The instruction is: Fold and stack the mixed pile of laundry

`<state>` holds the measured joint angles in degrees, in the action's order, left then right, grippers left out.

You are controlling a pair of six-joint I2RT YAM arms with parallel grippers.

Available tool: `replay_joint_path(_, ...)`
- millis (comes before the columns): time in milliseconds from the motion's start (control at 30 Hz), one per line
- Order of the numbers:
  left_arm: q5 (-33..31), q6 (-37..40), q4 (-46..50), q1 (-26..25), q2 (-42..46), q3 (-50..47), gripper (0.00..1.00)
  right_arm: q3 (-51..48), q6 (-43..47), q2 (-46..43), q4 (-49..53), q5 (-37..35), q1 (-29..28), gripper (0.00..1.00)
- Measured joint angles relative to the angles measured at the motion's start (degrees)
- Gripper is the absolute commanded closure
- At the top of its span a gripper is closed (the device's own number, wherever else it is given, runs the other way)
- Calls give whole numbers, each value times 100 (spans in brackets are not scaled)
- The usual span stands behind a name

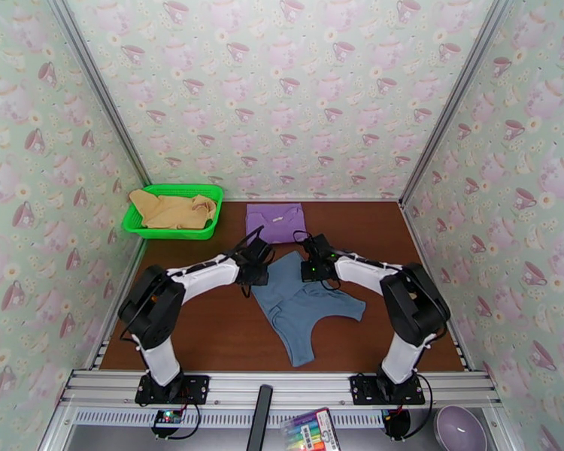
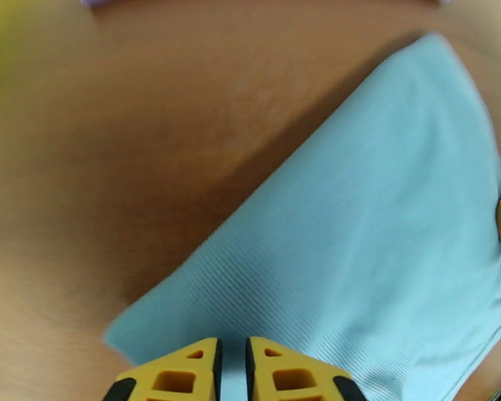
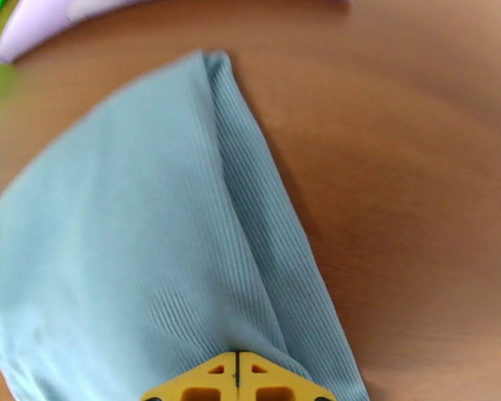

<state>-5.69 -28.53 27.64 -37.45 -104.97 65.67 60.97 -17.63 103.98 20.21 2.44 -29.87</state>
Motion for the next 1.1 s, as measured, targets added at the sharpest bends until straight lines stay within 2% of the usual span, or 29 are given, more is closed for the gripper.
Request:
replay_joint_path(233,79,-15,-273,48,-457,251,84,-586,-496,-87,-1045,227,13,100)
replay_joint_path(467,122,496,-282,393,-1401,1521,84,-1456,-1692,-358,-2426,37,-125,100)
replay_joint_path(633,122,940,-33,680,-1952,2402,84,-1650,-2551,-378,-2892,-321,-352,100)
replay_joint_path(800,116,1274,214,776,-2149,2782,83,-1753,-3287,-393,-3110,-723,-400,100)
replay_joint_path(900,98,1403,278,776,-2151,2800,80,-1744,-3434,-426,-3058,-968,-426,100)
replay_joint_path(1000,96,1486,308,774,-2096,2787,74,-1622,-3265,-575,-2704,-1156,-426,100)
replay_joint_path(1100,72,1615,365,741,-1753,2636,67,-1335,-2682,-1003,-2192,-1303,-424,98)
